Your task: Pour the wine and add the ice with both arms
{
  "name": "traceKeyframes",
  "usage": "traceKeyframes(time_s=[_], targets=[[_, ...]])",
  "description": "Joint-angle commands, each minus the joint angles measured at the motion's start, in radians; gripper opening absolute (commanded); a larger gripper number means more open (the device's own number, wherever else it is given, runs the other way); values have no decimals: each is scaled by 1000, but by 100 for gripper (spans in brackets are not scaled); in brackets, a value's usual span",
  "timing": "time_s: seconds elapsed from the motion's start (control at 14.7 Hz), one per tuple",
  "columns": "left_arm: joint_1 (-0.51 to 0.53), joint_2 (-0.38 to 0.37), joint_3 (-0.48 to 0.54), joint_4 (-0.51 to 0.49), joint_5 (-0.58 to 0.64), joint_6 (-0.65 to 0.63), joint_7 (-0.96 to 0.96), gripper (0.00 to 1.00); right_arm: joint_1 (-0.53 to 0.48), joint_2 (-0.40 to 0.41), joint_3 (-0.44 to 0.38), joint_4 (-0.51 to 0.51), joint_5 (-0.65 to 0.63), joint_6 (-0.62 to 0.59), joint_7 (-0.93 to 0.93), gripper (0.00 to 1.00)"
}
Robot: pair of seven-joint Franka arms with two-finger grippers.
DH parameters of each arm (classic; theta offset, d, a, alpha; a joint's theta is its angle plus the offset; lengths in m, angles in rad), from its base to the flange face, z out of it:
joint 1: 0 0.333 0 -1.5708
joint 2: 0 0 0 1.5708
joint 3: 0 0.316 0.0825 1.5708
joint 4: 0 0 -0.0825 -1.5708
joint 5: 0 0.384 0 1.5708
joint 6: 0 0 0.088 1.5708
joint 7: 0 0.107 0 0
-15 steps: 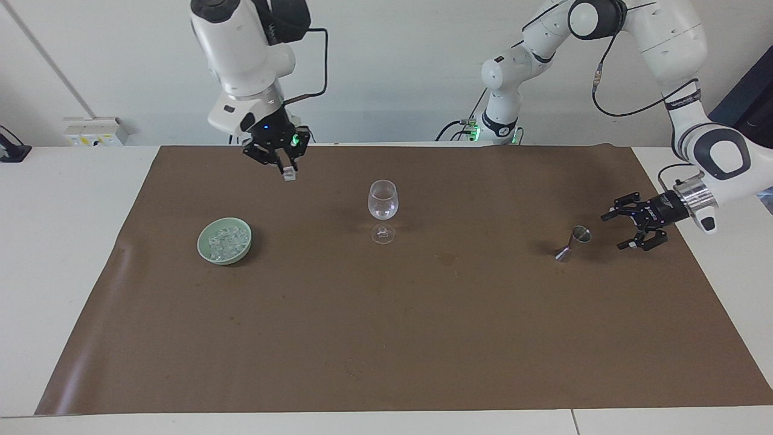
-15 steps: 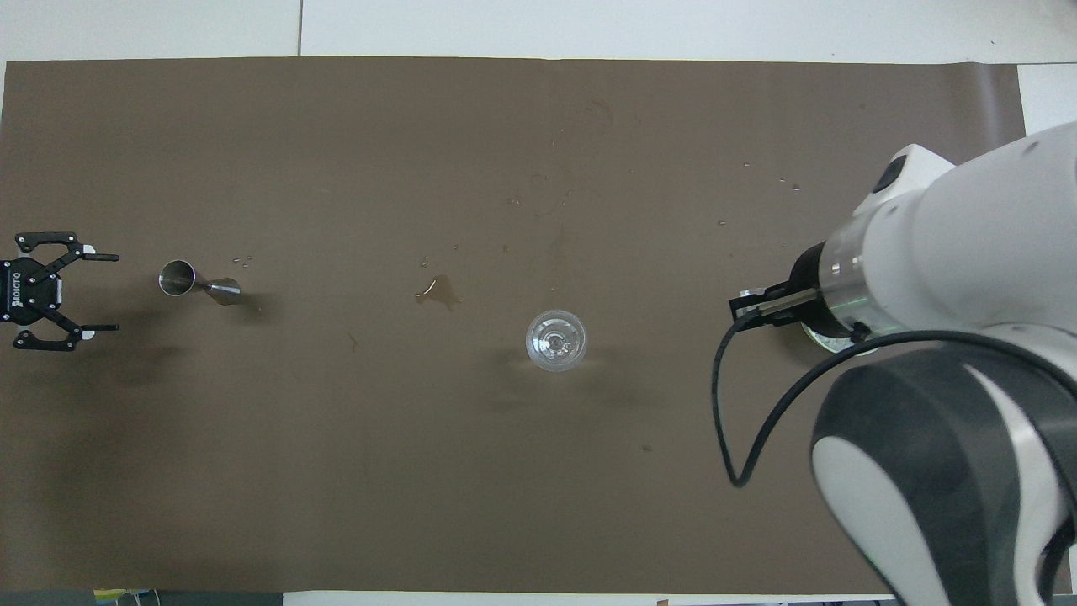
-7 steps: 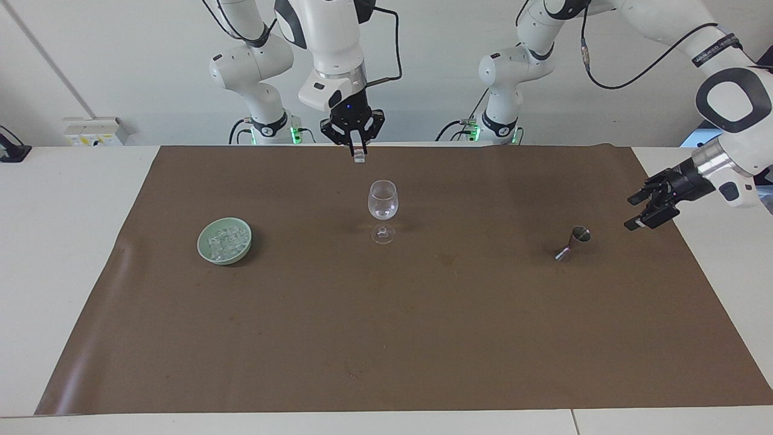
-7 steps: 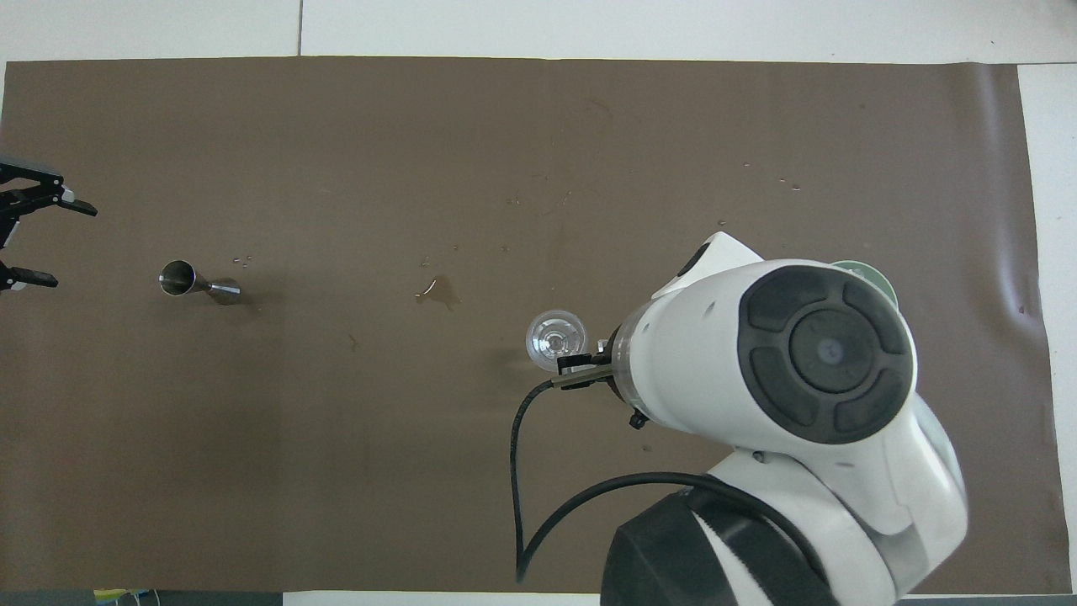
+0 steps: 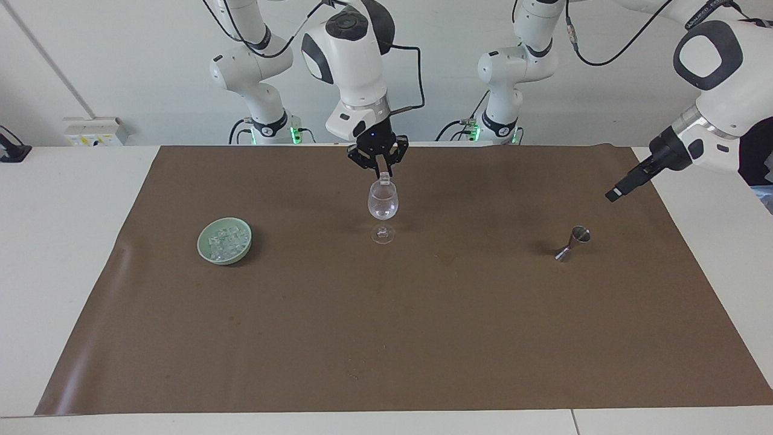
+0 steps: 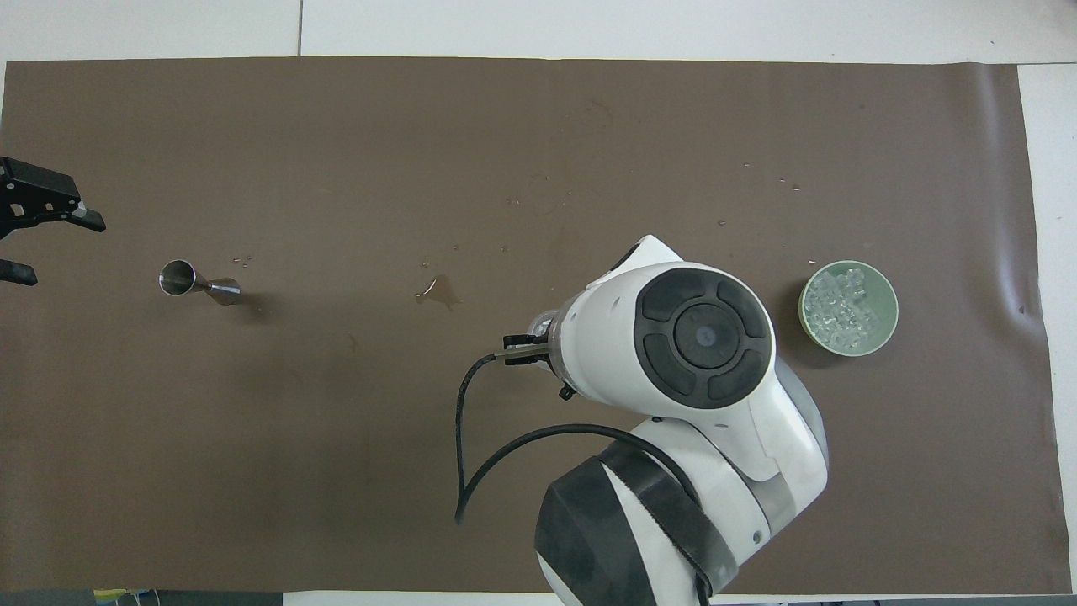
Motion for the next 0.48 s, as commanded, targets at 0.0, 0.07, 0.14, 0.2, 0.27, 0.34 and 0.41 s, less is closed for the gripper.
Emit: traceKeyframes(time_s=[0.0,0.07,0.14,0.2,0.27,0.34,0.41], targets=[[-90,-67,13,-72,78,14,129,100,4,-10,-5,-25,16,28,13,18],[-99,-73,13,-72,80,14,171,100,7,-11,-5,-41,16,42,16,18],[-112,-80,13,-72,80,12,218,100,7,-11,-5,-51,16,57,13,19],[-121,-87,13,-72,80,8,246,100,4,-10,-5,-52,16,60,13,19],[-124,-90,13,-72,80,9,251,100,6,-2,-5,-52,16,65,16,19],[-136,-91,13,-70,81,11,252,100,6,-2,-5,-52,16,65,18,20],[-141,-91,13,-67,103,5,255,100,6,-2,-5,-52,16,64,18,24]])
